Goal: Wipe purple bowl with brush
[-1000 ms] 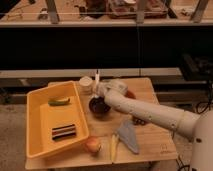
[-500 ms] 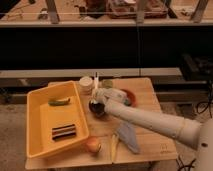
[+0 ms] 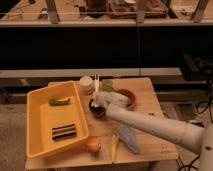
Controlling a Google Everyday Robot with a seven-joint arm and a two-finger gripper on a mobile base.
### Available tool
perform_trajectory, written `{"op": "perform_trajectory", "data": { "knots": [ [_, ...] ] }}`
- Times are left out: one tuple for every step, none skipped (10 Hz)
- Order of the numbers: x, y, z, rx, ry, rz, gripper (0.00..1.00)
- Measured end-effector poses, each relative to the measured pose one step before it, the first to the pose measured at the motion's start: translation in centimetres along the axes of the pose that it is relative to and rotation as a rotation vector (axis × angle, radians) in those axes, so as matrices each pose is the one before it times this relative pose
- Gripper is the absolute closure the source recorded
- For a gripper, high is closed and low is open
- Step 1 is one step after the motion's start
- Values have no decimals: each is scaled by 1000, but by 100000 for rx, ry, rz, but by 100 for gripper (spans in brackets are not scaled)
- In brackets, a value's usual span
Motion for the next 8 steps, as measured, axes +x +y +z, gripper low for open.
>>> {"op": "perform_trajectory", "data": {
  "knots": [
    [524, 946, -738, -1168, -366, 721, 100],
    [344, 760, -531, -965, -114, 420, 100],
    [278, 661, -550, -1335, -238, 545, 100],
    [71, 403, -302, -971, -524, 418, 100],
    [94, 638, -264, -1027, -79, 380, 100],
    [143, 663, -149, -1187, 120, 344, 100],
    [338, 454, 240, -779, 580, -67, 100],
    [447, 207, 590, 9, 602, -678, 100]
  ]
}}
